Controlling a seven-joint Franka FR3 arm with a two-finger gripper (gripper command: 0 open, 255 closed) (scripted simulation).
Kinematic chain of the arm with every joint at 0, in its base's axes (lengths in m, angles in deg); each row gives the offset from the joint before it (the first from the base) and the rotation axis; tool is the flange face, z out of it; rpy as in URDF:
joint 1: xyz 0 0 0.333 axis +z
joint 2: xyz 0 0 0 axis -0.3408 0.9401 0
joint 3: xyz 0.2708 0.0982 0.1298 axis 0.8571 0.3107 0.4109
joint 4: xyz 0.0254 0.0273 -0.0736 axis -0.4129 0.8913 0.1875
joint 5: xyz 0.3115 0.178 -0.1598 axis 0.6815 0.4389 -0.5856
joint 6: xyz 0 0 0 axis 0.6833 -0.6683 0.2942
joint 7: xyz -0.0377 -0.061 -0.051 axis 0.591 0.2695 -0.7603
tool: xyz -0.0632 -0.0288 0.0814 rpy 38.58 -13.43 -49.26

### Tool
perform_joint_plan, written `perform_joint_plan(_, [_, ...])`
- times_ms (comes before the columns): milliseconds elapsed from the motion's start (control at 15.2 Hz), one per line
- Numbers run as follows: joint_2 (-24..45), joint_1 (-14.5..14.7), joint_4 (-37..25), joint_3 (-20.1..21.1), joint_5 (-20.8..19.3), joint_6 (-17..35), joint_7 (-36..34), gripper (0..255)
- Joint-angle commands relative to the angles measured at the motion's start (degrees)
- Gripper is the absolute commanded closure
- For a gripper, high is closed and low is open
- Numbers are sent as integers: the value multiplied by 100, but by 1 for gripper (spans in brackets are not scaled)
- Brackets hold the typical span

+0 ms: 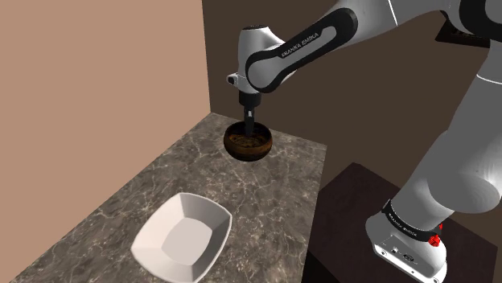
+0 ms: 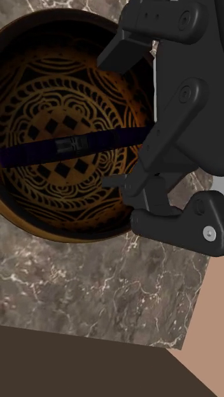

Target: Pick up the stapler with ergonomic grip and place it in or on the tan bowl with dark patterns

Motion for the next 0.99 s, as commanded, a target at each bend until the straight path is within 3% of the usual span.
perform_joint_plan(0, [0,0,0,0,0,0,0,0])
perform_joint_plan(132, [0,0,0,0,0,0,0,0])
perform_joint_plan(396, [-361,-12,-322,12,80,-678,55,0])
perform_joint_plan(924, [-361,-11,-322,12,80,-678,55,0])
